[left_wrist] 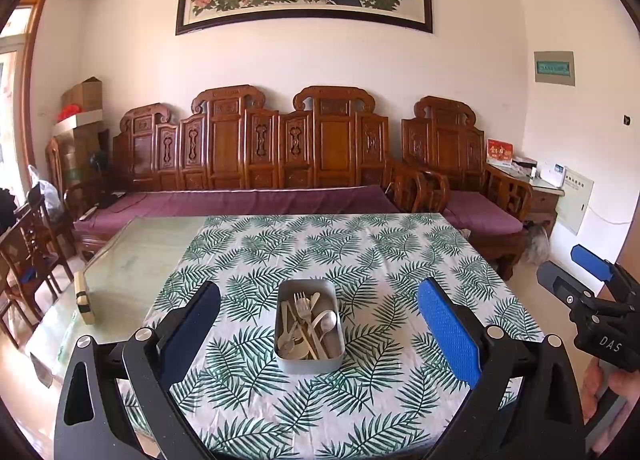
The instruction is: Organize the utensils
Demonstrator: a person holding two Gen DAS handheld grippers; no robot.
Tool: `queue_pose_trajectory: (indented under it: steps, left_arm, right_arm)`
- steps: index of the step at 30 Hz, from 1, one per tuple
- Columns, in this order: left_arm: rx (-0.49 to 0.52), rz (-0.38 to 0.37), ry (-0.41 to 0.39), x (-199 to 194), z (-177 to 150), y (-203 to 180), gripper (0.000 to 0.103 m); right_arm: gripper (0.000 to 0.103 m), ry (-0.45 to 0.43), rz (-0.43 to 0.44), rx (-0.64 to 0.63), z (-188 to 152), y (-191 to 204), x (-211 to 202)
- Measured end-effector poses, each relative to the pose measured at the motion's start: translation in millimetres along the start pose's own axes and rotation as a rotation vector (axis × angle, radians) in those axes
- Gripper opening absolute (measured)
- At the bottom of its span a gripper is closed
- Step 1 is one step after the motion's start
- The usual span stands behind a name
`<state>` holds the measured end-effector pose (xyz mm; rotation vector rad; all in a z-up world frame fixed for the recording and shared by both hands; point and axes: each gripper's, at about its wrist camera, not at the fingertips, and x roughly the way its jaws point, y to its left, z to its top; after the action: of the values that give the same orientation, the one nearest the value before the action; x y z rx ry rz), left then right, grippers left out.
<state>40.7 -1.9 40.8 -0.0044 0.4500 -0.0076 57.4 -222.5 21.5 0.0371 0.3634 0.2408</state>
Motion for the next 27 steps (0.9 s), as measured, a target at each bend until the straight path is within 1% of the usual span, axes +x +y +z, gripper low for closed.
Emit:
queue_pose_trajectory:
  steps: [27]
  left_arm:
    - [-0.003, -0.001, 0.017, 10.1, -4.8, 2.4, 0.095]
  right_arm:
    - [0.1, 0.003, -0.004, 0.002, -1.9, 1.1, 1.8]
